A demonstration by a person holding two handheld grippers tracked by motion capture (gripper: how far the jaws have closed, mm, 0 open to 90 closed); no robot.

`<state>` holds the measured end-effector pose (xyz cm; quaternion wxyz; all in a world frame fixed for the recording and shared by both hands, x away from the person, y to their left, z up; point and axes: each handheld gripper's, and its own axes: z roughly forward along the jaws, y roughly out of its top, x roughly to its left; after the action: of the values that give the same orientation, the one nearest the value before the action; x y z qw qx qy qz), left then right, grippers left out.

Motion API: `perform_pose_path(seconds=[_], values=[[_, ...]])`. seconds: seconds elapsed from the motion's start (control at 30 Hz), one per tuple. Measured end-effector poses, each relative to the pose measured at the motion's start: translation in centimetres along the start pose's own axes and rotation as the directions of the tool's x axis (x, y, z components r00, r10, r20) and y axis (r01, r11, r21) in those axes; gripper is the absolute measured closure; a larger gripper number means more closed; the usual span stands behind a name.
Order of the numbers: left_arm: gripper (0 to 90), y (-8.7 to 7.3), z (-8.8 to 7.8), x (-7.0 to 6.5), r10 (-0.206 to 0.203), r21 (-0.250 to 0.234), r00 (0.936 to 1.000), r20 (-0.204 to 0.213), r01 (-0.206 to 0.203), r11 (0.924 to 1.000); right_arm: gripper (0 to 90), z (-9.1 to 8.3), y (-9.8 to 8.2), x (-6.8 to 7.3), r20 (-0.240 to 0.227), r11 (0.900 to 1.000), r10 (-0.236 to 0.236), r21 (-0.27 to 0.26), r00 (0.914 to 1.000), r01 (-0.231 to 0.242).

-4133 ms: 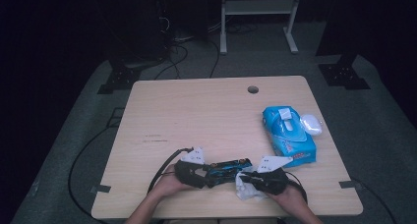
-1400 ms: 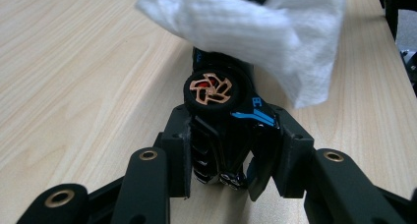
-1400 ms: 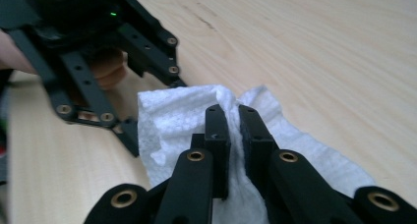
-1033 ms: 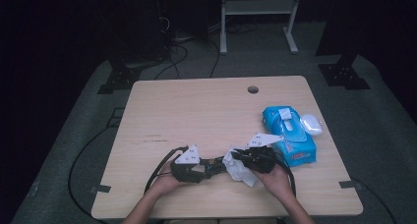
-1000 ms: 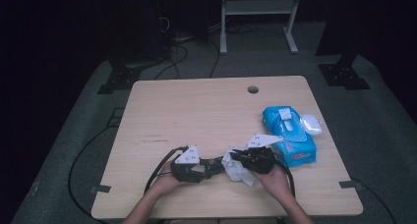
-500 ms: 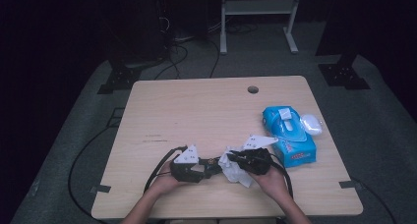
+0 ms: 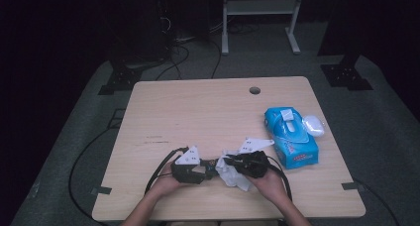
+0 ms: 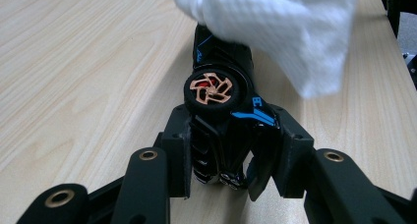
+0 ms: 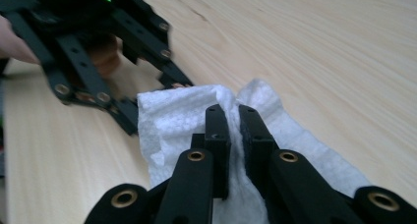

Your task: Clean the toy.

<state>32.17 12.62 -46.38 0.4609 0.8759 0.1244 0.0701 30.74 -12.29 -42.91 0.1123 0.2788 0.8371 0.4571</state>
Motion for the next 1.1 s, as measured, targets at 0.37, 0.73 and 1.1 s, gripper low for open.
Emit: perform_pose_path(seconds=[0.37, 0.73, 1.1], values=[[58.5, 0.2, 0.1, 0.0, 0.004, 0.009, 1.0, -0.004, -0.004, 1.0, 83.5, -1.0, -0.4, -0.5, 0.037, 1.0, 0.005, -0.002, 0.9993, -0.005], [58.5, 0.2, 0.0, -0.1, 0.006, 0.014, 0.9999, -0.014, -0.006, 0.9999, 83.6, -2.9, -1.3, -3.0, 0.139, 0.999, 0.042, -0.003, 0.9895, -0.042], [58.5, 0.2, 0.0, 0.0, 0.015, 0.017, 0.9998, -0.014, -0.015, 0.9997, 83.4, -1.3, -0.5, -2.1, 0.055, 0.999, 0.029, -0.021, 0.998, -0.028]])
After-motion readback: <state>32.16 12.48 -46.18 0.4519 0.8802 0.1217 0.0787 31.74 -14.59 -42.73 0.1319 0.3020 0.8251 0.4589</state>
